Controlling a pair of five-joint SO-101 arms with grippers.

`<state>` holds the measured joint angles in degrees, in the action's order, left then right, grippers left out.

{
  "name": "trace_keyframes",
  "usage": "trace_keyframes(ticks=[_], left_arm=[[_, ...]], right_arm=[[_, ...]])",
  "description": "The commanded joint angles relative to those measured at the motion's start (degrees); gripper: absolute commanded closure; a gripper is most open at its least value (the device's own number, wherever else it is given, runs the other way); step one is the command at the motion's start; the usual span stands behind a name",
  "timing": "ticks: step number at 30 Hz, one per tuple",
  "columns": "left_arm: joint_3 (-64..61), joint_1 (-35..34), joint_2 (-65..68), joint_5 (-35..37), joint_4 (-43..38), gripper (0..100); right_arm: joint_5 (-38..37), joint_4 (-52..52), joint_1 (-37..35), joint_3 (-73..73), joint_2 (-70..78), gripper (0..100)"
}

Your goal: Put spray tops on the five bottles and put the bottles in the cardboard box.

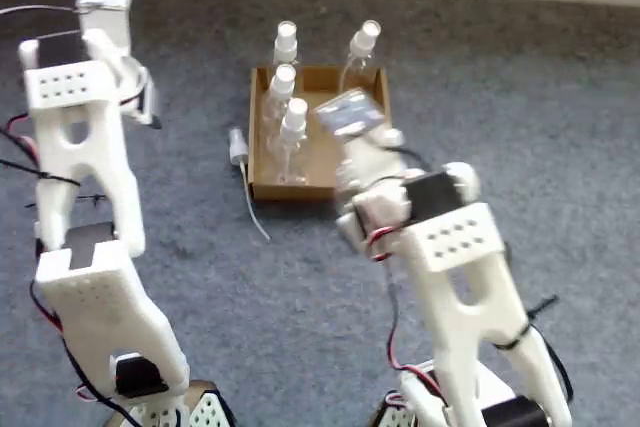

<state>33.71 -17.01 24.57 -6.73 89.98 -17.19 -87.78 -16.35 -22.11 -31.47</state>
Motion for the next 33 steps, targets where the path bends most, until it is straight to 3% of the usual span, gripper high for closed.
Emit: trace_keyframes(ticks=[1,5,9,15,26,33], left_arm=[[2.42,7.34,-0.40,4.75,-1.58,82],[-1.98,10.86,-0.40,6.42,-7.21,78],[-9.80,12.35,-0.40,8.00,-14.59,79],[-17.19,12.26,-0.40,7.91,-21.10,79],[-24.40,12.62,-0.40,7.82,-29.63,79],[-26.68,12.70,-0.40,8.09,-34.73,79]], right_arm=[[-7.30,2.24,16.04,2.59,-1.89,94.7],[-8.26,12.79,25.80,-2.51,3.03,94.7],[-10.55,21.41,28.35,-6.02,11.91,94.7],[-12.04,24.57,28.62,-4.00,25.19,94.7],[-11.87,24.75,28.35,3.12,36.18,94.0],[-11.87,24.75,28.35,3.65,38.64,86.8]])
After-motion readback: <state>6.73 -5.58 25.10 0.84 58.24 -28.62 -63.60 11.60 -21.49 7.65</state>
